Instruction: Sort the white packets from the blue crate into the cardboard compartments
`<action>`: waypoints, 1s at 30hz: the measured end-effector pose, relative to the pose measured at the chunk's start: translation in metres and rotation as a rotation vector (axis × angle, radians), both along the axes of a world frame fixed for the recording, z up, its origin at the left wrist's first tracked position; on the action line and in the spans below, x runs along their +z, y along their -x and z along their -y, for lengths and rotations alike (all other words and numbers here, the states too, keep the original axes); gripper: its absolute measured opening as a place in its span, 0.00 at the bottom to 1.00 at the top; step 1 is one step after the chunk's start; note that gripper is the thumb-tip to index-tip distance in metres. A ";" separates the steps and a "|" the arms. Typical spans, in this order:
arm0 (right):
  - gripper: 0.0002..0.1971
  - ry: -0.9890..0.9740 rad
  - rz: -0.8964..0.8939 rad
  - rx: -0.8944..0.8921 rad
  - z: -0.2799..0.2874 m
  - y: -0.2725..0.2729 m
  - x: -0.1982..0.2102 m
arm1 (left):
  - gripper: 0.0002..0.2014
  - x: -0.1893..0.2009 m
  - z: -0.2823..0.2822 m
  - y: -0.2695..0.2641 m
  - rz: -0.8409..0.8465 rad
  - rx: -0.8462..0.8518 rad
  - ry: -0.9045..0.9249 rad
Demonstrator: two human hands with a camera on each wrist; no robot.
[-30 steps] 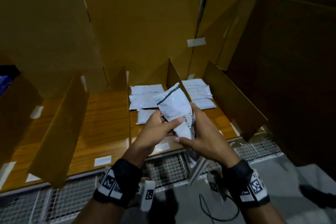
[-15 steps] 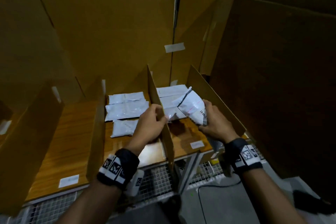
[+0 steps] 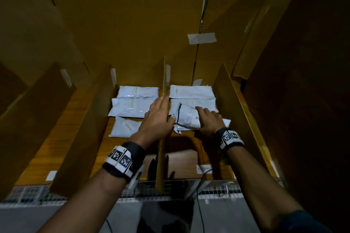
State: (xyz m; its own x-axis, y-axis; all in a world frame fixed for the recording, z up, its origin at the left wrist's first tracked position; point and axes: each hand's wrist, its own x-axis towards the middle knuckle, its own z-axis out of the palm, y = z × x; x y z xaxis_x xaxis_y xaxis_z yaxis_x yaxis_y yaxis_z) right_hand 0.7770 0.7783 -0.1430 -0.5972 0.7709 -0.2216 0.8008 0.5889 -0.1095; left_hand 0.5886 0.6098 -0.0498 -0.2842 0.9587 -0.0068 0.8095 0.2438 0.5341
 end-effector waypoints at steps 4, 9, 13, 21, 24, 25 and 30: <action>0.56 0.043 0.043 0.087 -0.023 0.022 -0.018 | 0.41 -0.004 -0.006 0.001 -0.035 -0.011 0.019; 0.45 0.034 0.070 0.117 -0.022 0.035 -0.047 | 0.41 -0.011 -0.006 0.003 -0.069 -0.019 0.015; 0.60 -0.022 -0.032 0.118 0.002 0.034 -0.053 | 0.42 -0.011 -0.004 0.006 -0.093 -0.026 0.027; 0.49 0.028 -0.079 0.138 -0.007 0.036 -0.078 | 0.42 -0.010 -0.004 0.003 -0.067 -0.019 -0.016; 0.46 0.039 -0.074 0.145 -0.019 0.037 -0.081 | 0.42 -0.011 -0.003 0.004 -0.064 -0.017 -0.018; 0.45 0.043 -0.072 0.145 -0.019 0.037 -0.083 | 0.42 -0.012 -0.003 0.005 -0.067 -0.016 -0.016; 0.46 -0.014 -0.060 0.172 -0.014 0.035 -0.096 | 0.42 -0.013 -0.002 0.007 -0.064 0.000 0.001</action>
